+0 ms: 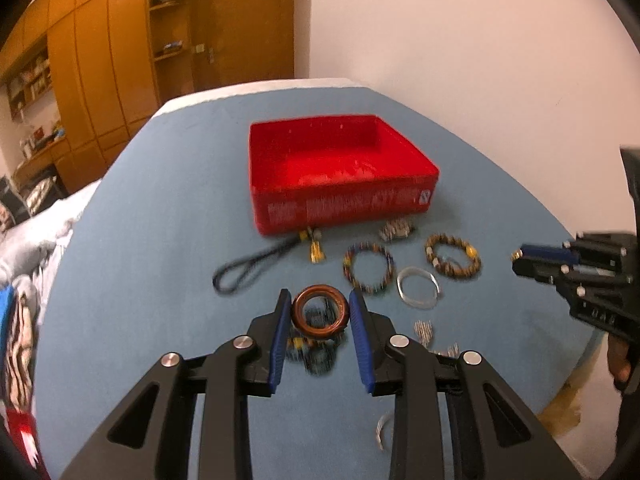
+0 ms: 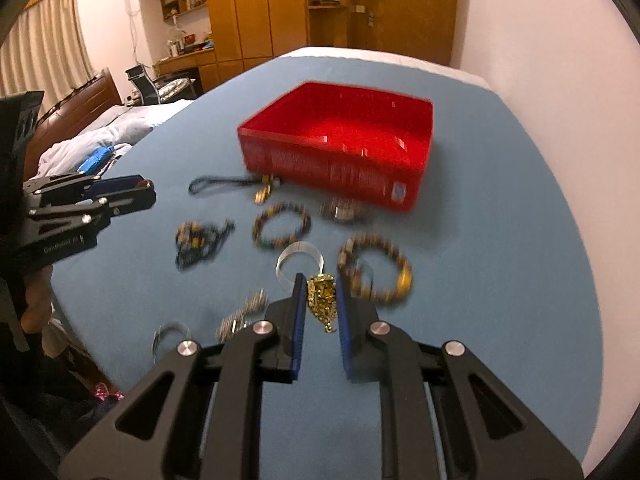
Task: Organize jewelry
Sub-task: 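Carry the ring and pendant into the red tray and open both tools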
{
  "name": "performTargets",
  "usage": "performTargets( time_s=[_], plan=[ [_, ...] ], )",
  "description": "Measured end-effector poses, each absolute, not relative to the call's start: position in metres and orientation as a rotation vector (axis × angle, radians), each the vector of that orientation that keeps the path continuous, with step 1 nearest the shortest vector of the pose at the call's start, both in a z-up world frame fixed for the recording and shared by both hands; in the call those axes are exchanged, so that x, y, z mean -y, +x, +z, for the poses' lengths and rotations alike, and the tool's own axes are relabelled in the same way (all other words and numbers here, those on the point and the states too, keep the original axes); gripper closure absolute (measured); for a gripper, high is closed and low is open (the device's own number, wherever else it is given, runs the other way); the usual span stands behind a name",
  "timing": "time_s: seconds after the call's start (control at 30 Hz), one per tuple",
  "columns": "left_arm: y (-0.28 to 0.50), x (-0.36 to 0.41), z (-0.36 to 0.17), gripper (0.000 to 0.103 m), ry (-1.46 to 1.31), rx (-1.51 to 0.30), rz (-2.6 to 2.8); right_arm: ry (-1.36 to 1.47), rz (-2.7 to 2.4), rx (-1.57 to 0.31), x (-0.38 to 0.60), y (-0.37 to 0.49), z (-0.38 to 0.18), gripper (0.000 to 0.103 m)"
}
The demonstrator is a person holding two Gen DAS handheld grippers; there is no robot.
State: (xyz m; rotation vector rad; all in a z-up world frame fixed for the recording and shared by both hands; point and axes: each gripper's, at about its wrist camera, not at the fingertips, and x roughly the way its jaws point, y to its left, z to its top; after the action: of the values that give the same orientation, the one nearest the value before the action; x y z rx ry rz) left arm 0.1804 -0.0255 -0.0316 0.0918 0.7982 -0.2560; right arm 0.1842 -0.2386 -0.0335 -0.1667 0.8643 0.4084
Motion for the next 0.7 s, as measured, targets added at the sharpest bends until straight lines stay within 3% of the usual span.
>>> performTargets(
  time_s=[0.3, 0.53, 0.7],
  plan=[
    [0.292, 0.036, -0.005, 0.073, 0.119, -0.804, -0.288, -0.148, 0.404, -0.895, 0.235, 0.320, -0.004, 0.090],
    [0.400, 0.060, -0.039, 0.073, 0.120, -0.910, -0.301, -0.121, 0.391, -1.071, 0.230, 0.431, -0.052, 0.090],
    [0.442, 0.072, -0.078, 0.073, 0.116, -1.014, -0.310, -0.150, 0.389, -1.156, 0.221, 0.463, -0.082, 0.090]
  ],
)
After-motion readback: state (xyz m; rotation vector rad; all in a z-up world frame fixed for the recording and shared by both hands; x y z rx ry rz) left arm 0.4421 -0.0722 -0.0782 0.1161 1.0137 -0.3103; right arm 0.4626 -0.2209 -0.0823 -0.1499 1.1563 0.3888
